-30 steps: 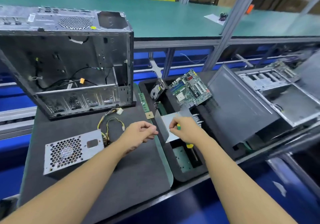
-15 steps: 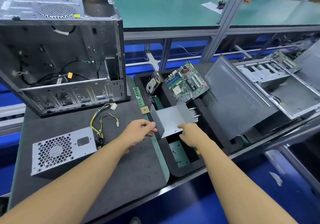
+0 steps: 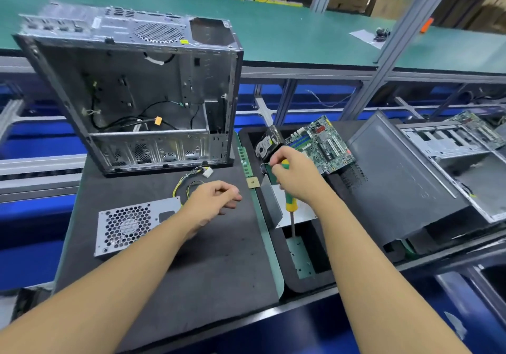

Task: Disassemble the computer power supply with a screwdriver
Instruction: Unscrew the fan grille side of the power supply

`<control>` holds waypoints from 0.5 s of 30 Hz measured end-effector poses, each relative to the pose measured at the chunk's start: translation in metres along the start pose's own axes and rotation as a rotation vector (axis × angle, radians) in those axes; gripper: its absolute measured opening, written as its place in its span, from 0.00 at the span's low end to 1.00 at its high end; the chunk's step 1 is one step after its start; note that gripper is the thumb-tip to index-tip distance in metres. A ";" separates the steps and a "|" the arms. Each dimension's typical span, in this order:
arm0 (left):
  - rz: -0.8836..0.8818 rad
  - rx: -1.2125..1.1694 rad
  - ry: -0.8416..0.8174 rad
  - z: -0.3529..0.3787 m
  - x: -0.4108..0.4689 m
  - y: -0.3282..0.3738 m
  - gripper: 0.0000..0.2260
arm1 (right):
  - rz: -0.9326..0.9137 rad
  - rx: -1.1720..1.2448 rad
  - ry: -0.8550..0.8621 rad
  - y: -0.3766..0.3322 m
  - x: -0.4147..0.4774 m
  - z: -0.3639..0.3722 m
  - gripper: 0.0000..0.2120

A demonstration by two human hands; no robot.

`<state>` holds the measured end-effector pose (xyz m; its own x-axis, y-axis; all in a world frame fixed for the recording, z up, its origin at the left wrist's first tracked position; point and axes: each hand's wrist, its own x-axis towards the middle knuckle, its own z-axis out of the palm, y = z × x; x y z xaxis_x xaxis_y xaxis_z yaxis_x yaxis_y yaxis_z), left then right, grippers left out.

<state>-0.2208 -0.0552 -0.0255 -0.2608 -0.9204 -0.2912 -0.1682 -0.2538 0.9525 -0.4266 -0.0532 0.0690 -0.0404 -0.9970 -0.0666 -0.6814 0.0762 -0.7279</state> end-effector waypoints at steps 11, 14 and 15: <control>0.131 0.036 -0.127 -0.067 -0.041 0.005 0.06 | -0.161 0.644 -0.057 -0.086 0.008 0.050 0.14; 0.131 0.089 -0.028 -0.095 -0.055 0.001 0.10 | -0.184 0.624 -0.107 -0.096 0.013 0.072 0.14; 0.123 0.117 0.011 -0.105 -0.060 0.000 0.11 | -0.192 0.571 -0.131 -0.099 0.015 0.078 0.13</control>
<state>-0.1051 -0.0314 0.0007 -0.2762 -0.9457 -0.1715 -0.2454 -0.1031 0.9639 -0.3027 -0.0741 0.0868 0.1587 -0.9863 0.0447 -0.1671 -0.0714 -0.9833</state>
